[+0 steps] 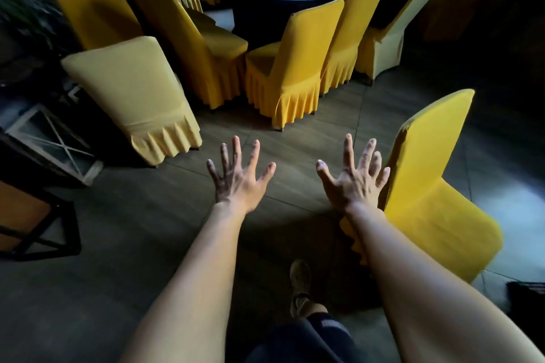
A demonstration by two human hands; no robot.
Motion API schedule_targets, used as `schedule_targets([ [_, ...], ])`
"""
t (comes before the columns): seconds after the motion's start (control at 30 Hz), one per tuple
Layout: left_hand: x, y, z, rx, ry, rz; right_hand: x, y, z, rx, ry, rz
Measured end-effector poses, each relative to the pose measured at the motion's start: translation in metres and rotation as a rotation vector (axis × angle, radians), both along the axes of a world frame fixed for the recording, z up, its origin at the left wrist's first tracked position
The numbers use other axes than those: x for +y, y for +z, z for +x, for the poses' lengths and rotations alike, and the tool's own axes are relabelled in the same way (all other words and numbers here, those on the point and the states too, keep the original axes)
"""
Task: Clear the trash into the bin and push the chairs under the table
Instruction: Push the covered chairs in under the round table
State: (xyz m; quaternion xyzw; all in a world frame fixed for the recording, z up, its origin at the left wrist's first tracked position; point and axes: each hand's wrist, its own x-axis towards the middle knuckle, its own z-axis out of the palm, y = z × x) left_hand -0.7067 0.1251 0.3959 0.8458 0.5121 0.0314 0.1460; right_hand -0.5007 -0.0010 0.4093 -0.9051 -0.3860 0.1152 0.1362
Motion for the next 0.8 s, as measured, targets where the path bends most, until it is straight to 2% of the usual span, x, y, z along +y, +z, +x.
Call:
schedule_targets([
  [0.27,0.106,0.016,0.124,-0.043,0.077,-0.029,0.125,0.010,0.118,0.052,-0.006,0.015],
  [0.6,0.211,-0.001,0.206,0.002,0.060,-0.073,0.220,-0.005,0.200,0.076,-0.015,-0.043],
  [0.8,0.308,-0.013,0.260,-0.025,0.008,-0.094,0.297,-0.011,0.245,0.058,-0.074,-0.038],
])
